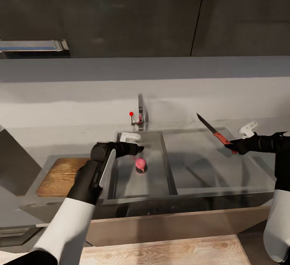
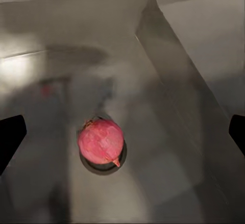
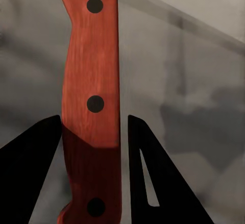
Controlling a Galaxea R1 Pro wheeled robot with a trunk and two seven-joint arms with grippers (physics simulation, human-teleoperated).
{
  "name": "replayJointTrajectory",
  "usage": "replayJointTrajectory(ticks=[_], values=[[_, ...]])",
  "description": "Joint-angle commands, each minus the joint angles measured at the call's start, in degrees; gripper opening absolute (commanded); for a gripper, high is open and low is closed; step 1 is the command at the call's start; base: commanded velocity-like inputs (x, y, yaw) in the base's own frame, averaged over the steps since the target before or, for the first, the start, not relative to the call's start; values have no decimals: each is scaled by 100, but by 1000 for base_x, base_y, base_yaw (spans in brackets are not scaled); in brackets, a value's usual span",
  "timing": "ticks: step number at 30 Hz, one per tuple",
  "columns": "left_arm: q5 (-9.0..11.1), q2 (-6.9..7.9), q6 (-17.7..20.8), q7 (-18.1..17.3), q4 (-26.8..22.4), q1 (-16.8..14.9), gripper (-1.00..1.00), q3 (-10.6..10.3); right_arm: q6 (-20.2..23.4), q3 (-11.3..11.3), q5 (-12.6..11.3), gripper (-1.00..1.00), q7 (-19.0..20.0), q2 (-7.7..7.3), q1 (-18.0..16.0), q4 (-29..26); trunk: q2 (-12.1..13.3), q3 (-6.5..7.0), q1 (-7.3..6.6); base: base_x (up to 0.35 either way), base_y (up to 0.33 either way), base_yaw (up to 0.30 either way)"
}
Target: In the kitchen, take the Vidalia onion out of the sink, dice it on the chopping board with the paring knife, put the diced onion into the bowl on the countertop, then place both the paring knife and the chopping board into the sink.
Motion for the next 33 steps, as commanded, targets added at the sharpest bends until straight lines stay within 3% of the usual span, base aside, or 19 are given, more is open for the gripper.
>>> replayJointTrajectory(ticks=[1, 9, 18, 25, 33], values=[[17, -1, 57, 10, -6, -68, 100, 28, 67, -2, 27, -100, 42, 0, -7, -3, -12, -12, 4, 0, 0, 0], [21, -1, 395, 22, 58, -228, 100, 166, 139, -2, 23, -100, 42, 1, -8, -1, -12, -12, 4, 0, 0, 0], [21, -1, 370, 14, 1007, -515, 100, 167, 140, 0, 16, -100, 42, 2, -10, -1, -12, -12, 4, 0, 0, 0], [13, -1, 351, 33, 2223, -980, 100, 160, 140, 3, 14, -100, 42, 3, -10, -1, -12, -12, 4, 0, 0, 0], [13, -1, 344, 104, 2326, -1005, 100, 154, 140, 4, 14, -100, 42, 2, -11, -6, -12, -12, 4, 0, 0, 0]])
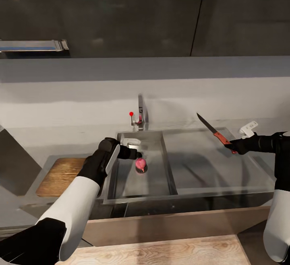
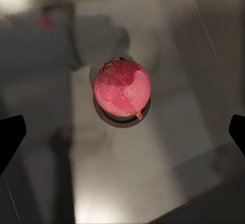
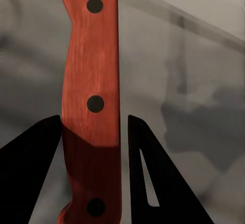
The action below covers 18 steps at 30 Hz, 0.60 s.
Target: In the kitchen, take the Vidalia onion out of the sink, dice it on the chopping board with the paring knife, put the diced onion into the bowl on the countertop, then place both the paring knife and the chopping board into the sink.
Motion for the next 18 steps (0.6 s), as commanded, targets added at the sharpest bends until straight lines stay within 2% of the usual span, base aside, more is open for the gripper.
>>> replayJointTrajectory(ticks=[1, 10, 18], values=[[13, 0, 25, 7, -6, -5, 100, -3, 53, -1, 31, -100, 43, -1, -8, -5, -12, -11, 3, 0, 0, 0], [13, 0, 25, 7, -18, -6, 100, -37, 54, 0, 31, -100, 43, 0, -7, 0, -12, -11, 3, 0, 0, -13], [13, 0, 25, 5, 18, -6, 100, -36, 53, 0, 31, -100, 43, -1, -4, -2, -12, -11, 3, 0, 0, -226]])
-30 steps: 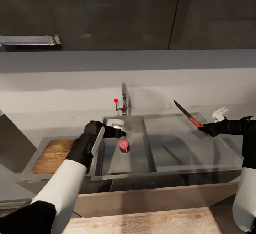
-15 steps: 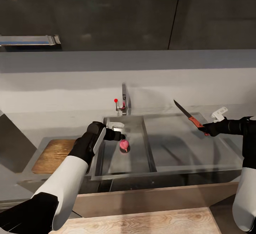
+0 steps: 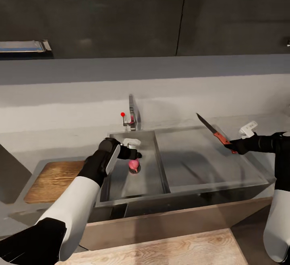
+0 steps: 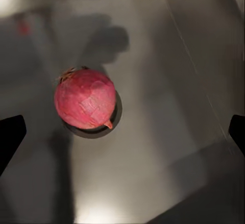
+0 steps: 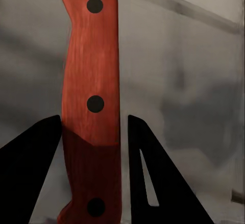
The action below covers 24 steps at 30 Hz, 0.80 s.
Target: In the kitchen, take the Vidalia onion out of the sink, dice it on the chopping board with the paring knife, put the diced onion into the bowl on the countertop, then place both the paring knife and the chopping board into the sink.
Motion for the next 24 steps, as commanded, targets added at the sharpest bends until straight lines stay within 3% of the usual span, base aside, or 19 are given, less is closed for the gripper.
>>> replayJointTrajectory(ticks=[1, 7, 10, 13, 14, 17, 24], values=[[15, 0, 26, 2, 1, -5, 100, -1, 56, -2, 32, -100, 43, 0, -8, -5, -12, -11, 4, 0, 0, -144], [19, 0, 26, 3, 65, -5, 100, 28, 55, -2, 32, -100, 43, 1, -11, -6, -12, -11, 4, 0, 0, -42], [16, 0, 24, 11, 334, -5, 100, 74, 55, -2, 32, -100, 43, 0, -10, -8, -12, -11, 4, 0, 0, -4], [15, 0, 20, 62, 431, -5, 100, 265, 56, -2, 32, -100, 43, 0, -11, -7, -12, -11, 4, 0, 0, 0], [15, 0, -57, 93, 436, -5, 100, 414, 54, -2, 32, -100, 43, 0, -11, -4, -12, -11, 4, 0, 0, 0], [8, 0, -274, 109, 428, -5, 100, 449, 55, -2, 32, -100, 43, 2, -9, -6, -12, -11, 4, 0, 0, 0], [6, 0, -385, 124, 412, -5, 100, 459, 52, -2, 32, -100, 43, 0, -10, -7, -12, -11, 4, 0, 0, 0]])
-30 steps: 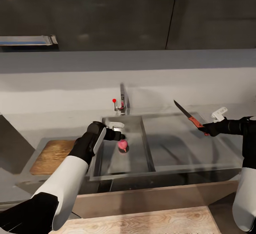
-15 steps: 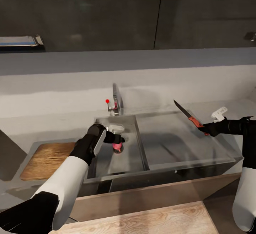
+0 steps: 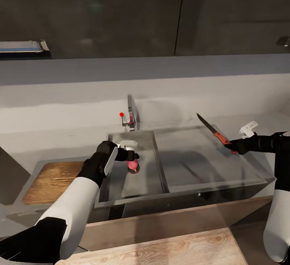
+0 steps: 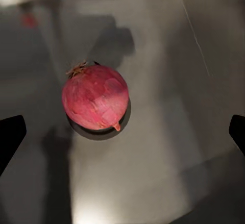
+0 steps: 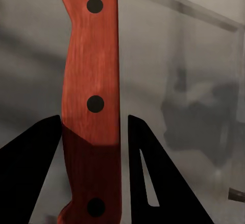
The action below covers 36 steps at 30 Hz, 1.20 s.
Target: In the kitchen, take the Vidalia onion out of the sink, dice it on the chopping board with the paring knife, put the diced onion into the bowl on the countertop, then place both the paring knife and the chopping board into the sink.
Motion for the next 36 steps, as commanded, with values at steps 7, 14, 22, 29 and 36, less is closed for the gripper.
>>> replayJointTrajectory(ticks=[7, 14, 22, 29, 36], values=[[12, 0, 15, 2, -9, -5, 100, -1, 58, -2, 31, -100, 43, 0, -8, -6, -12, -11, 3, 170, 0, 0], [12, 0, 14, 2, -5, -5, 100, -1, 56, -2, 31, -100, 43, 0, -5, -7, -12, -11, 3, 44, 0, 0], [12, 0, 14, 52, 65, -5, 100, -1, 57, -2, 31, -100, 43, 2, -7, -6, -12, -36, 3, 1, 0, 0], [12, 0, 10, 140, 333, -5, 100, 7, 57, -2, 31, -100, 43, 0, -7, -9, -12, -72, 3, 0, 0, 0], [12, 0, 6, 409, 421, -5, 100, 33, 56, -2, 31, -100, 43, 0, -7, -10, -12, -109, 3, 0, 0, 0]])
